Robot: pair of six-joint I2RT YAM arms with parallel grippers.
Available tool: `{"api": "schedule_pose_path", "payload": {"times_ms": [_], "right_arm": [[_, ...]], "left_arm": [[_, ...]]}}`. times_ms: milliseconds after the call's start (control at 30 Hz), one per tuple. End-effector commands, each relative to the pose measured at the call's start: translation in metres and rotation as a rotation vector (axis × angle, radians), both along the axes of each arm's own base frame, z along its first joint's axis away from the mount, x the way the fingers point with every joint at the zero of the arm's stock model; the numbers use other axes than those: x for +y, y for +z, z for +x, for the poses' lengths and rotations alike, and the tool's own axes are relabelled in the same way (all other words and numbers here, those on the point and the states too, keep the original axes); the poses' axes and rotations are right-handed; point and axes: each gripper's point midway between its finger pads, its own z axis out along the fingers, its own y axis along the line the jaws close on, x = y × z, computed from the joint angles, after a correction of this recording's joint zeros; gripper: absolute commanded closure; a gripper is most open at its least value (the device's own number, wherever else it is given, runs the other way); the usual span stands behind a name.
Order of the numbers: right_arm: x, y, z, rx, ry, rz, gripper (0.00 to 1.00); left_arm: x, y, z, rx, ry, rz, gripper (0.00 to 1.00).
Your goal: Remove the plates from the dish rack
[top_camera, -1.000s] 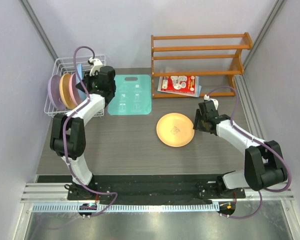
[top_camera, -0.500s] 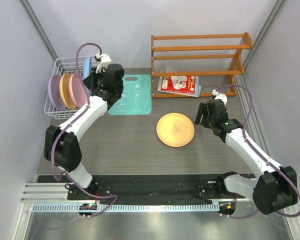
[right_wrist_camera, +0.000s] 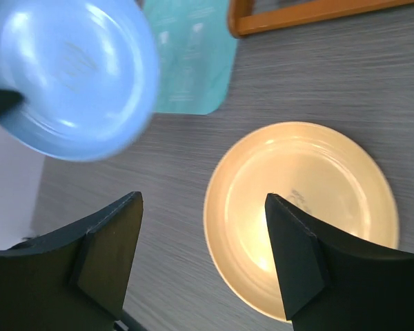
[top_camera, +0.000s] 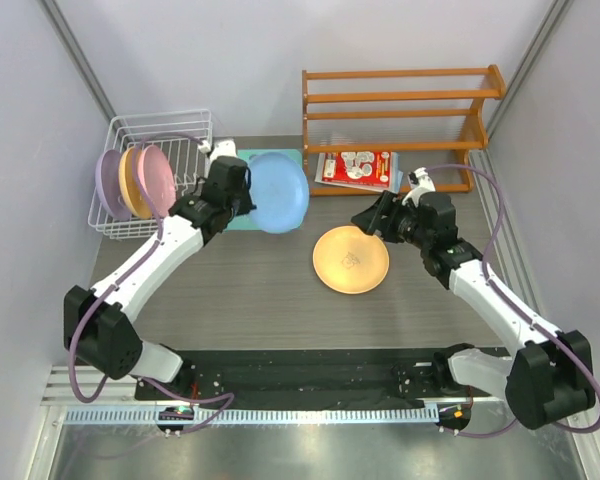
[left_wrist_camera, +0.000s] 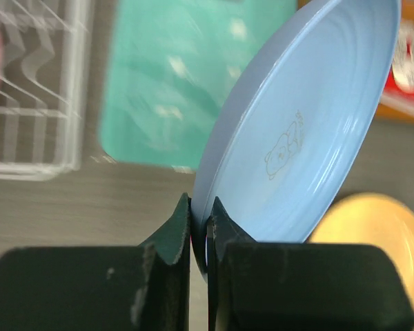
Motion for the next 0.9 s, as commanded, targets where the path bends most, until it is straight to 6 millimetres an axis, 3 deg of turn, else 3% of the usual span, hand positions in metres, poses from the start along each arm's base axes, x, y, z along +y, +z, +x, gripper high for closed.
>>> {"api": "schedule_pose_path", "payload": {"times_ms": [0,200,567,633,733,767,867], "right_arm": [[0.032,0.039,0.008,-0.110,0.123,0.175,0.23],[0.036,0.011,0.022,-0.040,0.111,0.166,0.23],[0.041,-0.027,0.033,0.032,0.126,0.132,0.32],[0.041,-0.034,0.034,0.043,0.127,0.121,0.38],[0.042,-0.036,0.032,0.040,0.141,0.120,0.58],[0.041,-0.037,0.031,0.039,0.138,0.121,0.74],[0.036,-0.036,0.029,0.026,0.119,0.091,0.96]], "left_arm": [[-0.063,-0.017,-0.022,0.090,-0.201,-0.292,1.00],[-0.089,-0.023,-0.042,0.115,-0.283,-0.373,1.00],[-0.108,-0.022,-0.058,0.117,-0.339,-0.409,1.00],[-0.110,-0.020,-0.058,0.111,-0.345,-0.409,1.00],[-0.111,-0.023,-0.059,0.117,-0.349,-0.405,1.00],[-0.111,-0.023,-0.059,0.119,-0.350,-0.405,1.00],[-0.108,-0.028,-0.059,0.120,-0.336,-0.391,1.00]]}}
